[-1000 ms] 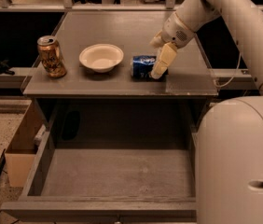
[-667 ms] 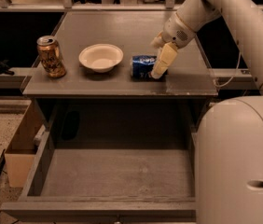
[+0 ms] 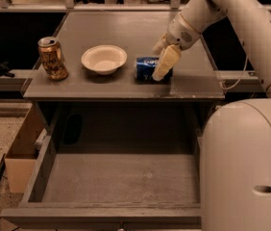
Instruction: Place pepsi can into top drawer
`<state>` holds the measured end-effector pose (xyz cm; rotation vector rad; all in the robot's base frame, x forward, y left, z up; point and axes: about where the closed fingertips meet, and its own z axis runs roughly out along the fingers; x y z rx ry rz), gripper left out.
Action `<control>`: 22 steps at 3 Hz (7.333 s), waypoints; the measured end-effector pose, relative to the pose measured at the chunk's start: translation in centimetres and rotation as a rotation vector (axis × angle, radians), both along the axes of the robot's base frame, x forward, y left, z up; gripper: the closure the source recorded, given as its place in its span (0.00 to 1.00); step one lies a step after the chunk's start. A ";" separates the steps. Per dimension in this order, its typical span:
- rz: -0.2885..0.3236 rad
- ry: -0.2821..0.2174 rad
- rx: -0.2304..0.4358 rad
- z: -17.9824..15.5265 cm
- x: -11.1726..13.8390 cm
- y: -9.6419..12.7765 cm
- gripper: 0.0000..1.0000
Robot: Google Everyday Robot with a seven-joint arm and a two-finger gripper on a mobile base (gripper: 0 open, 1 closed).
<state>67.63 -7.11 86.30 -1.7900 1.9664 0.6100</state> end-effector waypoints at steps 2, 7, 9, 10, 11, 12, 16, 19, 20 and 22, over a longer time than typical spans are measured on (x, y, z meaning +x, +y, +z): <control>0.000 0.000 0.000 0.0 0.0 0.0 0.65; 0.016 -0.105 0.037 2.8 -6.7 -2.0 1.00; -0.012 -0.119 0.042 0.8 -18.7 -5.1 1.00; -0.004 -0.091 0.037 -0.3 -19.1 -4.9 1.00; -0.004 -0.096 0.038 -0.1 -19.0 -4.9 1.00; -0.012 -0.100 0.068 -0.5 -18.9 -4.1 1.00; -0.084 -0.074 0.207 -9.6 -21.2 2.0 1.00; -0.152 0.020 0.156 -18.2 -20.6 6.0 1.00; -0.161 0.036 0.145 -20.0 -19.8 6.7 1.00; -0.179 0.050 0.150 -21.9 -19.6 7.1 0.97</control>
Offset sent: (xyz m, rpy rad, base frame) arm 0.0000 0.0000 0.0000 0.0000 0.0000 0.0000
